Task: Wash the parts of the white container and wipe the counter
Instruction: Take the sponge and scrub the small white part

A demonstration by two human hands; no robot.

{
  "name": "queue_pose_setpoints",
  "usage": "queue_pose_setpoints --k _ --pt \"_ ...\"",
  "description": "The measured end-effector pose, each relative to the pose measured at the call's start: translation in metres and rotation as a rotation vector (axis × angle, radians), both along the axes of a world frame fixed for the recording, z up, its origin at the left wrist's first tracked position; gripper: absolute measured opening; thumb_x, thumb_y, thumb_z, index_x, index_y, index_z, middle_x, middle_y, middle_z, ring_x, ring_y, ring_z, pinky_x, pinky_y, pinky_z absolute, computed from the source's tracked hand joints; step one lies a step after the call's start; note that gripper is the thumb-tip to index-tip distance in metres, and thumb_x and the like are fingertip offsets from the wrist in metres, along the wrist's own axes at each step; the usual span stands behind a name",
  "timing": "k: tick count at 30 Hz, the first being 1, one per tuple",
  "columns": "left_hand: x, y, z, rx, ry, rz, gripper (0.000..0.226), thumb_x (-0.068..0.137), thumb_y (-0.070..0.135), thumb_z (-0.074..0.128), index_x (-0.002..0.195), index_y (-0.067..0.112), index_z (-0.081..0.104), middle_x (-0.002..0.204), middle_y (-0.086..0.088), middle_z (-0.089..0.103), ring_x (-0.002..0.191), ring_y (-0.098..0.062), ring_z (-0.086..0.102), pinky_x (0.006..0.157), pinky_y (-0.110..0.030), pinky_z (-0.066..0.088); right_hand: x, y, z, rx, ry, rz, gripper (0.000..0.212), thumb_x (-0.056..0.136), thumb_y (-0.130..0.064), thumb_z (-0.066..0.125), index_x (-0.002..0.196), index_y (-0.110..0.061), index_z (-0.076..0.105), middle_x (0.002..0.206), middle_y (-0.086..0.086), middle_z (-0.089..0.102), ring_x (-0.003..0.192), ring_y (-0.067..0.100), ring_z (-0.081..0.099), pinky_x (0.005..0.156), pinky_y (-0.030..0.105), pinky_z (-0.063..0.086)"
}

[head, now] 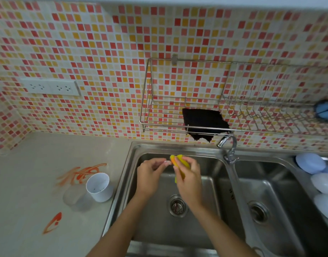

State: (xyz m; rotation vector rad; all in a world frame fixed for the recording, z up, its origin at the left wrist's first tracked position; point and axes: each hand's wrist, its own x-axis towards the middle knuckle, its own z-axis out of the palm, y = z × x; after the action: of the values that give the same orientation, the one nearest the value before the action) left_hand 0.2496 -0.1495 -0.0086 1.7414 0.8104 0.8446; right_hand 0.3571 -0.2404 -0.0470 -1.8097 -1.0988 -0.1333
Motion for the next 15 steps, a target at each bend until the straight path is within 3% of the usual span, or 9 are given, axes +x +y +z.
queue_pose_setpoints --k 2,7,12,15 --pt "-0.003 0.005 -0.004 -0.016 -0.028 -0.034 0.015 0.085 0.016 0.072 0.088 0.031 0.073 0.082 0.013 0.075 0.082 -0.002 0.071 0.078 -0.020 0.056 -0.002 0.005 -0.004 -0.025 -0.040 0.008 0.036 0.092 -0.017 0.064 0.127 -0.024 0.063 0.118 0.002 0.053 0.113 0.015 0.051 0.097 0.024 0.045" --pt "-0.004 0.018 -0.014 -0.016 -0.005 -0.069 0.013 0.087 0.017 0.071 0.098 0.013 0.076 0.089 0.006 0.076 0.085 -0.005 0.071 0.082 -0.030 0.058 -0.010 0.015 -0.004 -0.034 -0.046 -0.043 0.037 0.091 -0.016 0.064 0.128 -0.025 0.063 0.118 0.004 0.053 0.111 0.016 0.052 0.096 0.027 0.048" --pt "-0.002 0.029 -0.019 -0.036 -0.007 -0.070 0.016 0.085 0.020 0.072 0.099 0.012 0.075 0.089 0.006 0.076 0.085 -0.006 0.071 0.082 -0.035 0.058 -0.011 0.020 -0.010 -0.049 -0.025 -0.135 0.042 0.089 -0.013 0.067 0.128 -0.028 0.061 0.116 0.004 0.054 0.108 0.016 0.054 0.094 0.031 0.050" --pt "0.000 0.037 -0.023 -0.050 -0.005 -0.074 0.015 0.085 0.019 0.072 0.099 0.014 0.076 0.088 0.007 0.076 0.085 -0.004 0.071 0.083 -0.033 0.058 -0.020 0.021 -0.012 -0.058 -0.100 -0.099 0.047 0.086 -0.009 0.069 0.129 -0.025 0.062 0.116 0.003 0.054 0.109 0.014 0.053 0.100 0.017 0.040"
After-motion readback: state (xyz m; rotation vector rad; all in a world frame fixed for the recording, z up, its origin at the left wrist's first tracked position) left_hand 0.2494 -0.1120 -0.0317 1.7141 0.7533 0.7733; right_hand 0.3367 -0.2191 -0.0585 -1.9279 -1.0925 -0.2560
